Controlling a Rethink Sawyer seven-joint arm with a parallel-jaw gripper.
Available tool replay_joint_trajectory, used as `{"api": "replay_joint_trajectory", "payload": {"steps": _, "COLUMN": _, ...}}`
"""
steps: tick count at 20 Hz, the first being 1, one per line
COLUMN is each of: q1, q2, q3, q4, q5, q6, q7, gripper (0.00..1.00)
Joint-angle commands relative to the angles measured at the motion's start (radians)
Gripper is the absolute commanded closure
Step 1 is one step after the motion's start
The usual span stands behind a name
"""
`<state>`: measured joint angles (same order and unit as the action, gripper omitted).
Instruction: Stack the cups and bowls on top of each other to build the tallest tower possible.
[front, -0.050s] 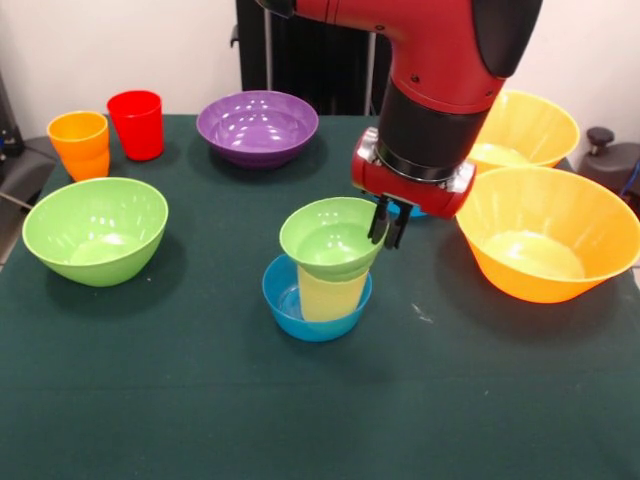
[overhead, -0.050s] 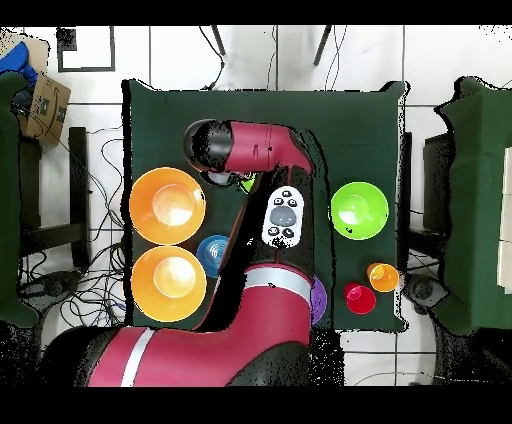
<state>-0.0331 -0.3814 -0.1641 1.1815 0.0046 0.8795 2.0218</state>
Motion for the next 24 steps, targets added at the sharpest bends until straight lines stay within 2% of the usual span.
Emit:
{"api": "replay_joint_trajectory", "payload": {"steps": 1, "q1": 0.025, "q2": 0.029, "q3": 0.014, "q4": -0.04, "q5": -0.012, "q6": -0.004, "q7": 0.149, "gripper": 1.0}}
{"api": "replay_joint_trajectory", "payload": {"steps": 5, "q1": 0.026, "q2": 0.036, "q3": 0.002, "q4": -0.054, "q5": -0.01, "q6": 0.007, "q7": 0.139, "gripper": 1.0}}
{"api": "replay_joint_trajectory", "payload": {"steps": 6, "q1": 0.032, "q2": 0.041, "q3": -0.007, "q4": -0.063, "q5": -0.011, "q6": 0.007, "q7": 0.139, "gripper": 0.0}}
{"api": "replay_joint_trajectory", "payload": {"steps": 9, "q1": 0.035, "q2": 0.044, "q3": -0.018, "q4": -0.074, "q5": -0.022, "q6": -0.004, "q7": 0.134, "gripper": 0.0}}
{"api": "replay_joint_trajectory", "payload": {"steps": 12, "q1": 0.032, "q2": 0.052, "q3": -0.022, "q4": -0.1, "q5": -0.014, "q6": 0.031, "q7": 0.126, "gripper": 0.0}}
{"api": "replay_joint_trajectory", "payload": {"steps": 24, "q1": 0.01, "q2": 0.029, "q3": 0.01, "q4": -0.092, "q5": 0.018, "q6": 0.056, "q7": 0.082, "gripper": 0.0}}
